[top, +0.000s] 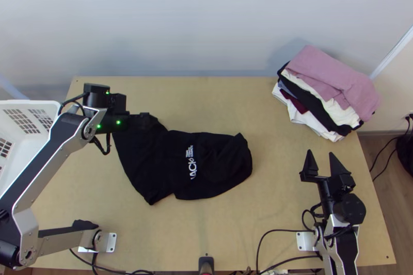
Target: Fold the t-shirt
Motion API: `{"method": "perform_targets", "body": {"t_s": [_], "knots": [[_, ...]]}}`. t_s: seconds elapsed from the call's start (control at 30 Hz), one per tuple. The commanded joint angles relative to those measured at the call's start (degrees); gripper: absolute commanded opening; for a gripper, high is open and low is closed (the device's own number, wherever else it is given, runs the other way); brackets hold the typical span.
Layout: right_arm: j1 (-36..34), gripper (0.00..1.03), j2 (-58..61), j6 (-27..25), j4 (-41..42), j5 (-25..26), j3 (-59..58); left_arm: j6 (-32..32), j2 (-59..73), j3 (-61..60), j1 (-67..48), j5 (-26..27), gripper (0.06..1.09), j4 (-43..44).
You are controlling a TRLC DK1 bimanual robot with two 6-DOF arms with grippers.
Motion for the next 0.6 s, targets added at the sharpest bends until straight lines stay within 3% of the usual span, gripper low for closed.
{"method": "perform_targets", "body": {"t_s": [0.0, 0.5, 0.57], "knots": [[-0.21, 0.98, 0.25, 0.62, -1.26, 0.74, -0.20, 1.19, 3.11, -4.06, 1.00, 0.34, 1.03, 0.65], [-2.93, 0.98, 0.25, 0.62, -1.26, 0.74, -0.20, -1.89, 6.62, -14.69, 0.12, -1.59, 1.03, 9.79], [-4.87, 0.98, 0.25, 0.62, -1.26, 0.74, -0.20, -1.80, 6.71, -15.57, -0.23, -1.59, 0.92, 10.23]]}}
